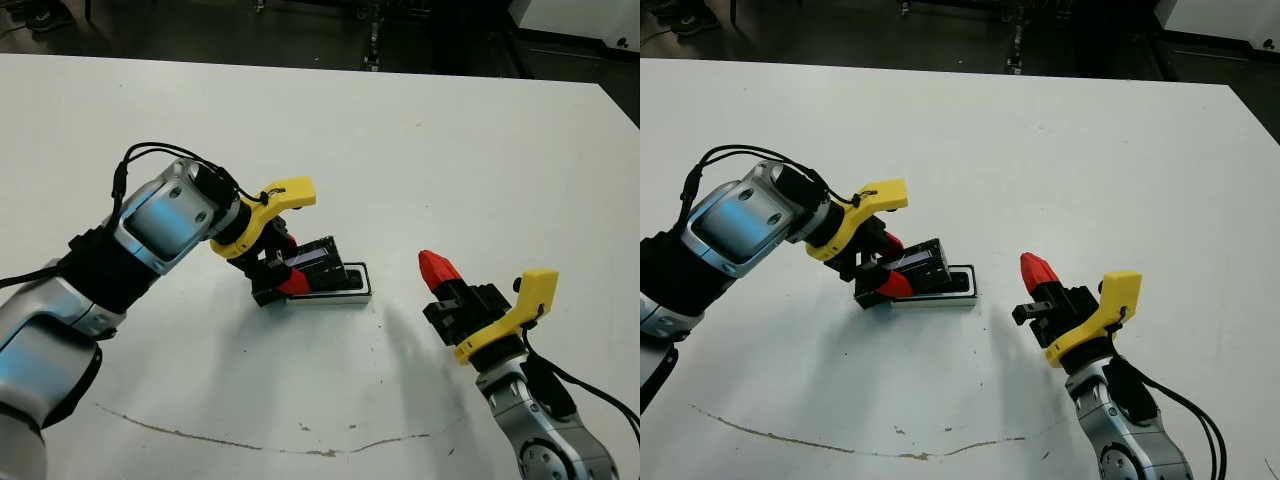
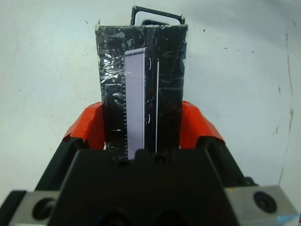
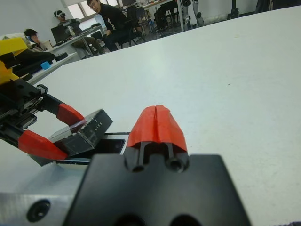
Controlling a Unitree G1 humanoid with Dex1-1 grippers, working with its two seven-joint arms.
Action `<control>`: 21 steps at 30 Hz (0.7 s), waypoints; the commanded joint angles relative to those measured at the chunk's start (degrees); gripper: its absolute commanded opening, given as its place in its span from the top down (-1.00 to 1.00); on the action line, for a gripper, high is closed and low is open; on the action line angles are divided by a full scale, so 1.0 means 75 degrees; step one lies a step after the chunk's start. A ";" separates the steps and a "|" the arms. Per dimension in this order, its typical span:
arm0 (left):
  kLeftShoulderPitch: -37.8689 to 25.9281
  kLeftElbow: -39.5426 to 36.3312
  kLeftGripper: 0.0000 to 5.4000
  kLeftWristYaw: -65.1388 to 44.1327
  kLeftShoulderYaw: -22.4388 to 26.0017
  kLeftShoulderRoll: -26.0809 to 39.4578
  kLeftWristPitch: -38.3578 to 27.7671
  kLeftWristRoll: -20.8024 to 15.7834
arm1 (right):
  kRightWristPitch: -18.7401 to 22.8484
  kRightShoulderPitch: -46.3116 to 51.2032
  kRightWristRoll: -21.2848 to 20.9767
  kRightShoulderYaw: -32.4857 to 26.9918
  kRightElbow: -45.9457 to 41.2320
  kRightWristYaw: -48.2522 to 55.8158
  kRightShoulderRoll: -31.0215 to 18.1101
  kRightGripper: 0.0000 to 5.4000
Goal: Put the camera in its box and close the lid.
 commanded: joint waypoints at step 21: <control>0.0885 -0.0446 -0.17 0.0289 0.0444 -0.0226 0.0034 -0.0431 | 0.0137 0.0081 0.0286 -0.0281 -0.0126 -0.0118 -0.0167 1.00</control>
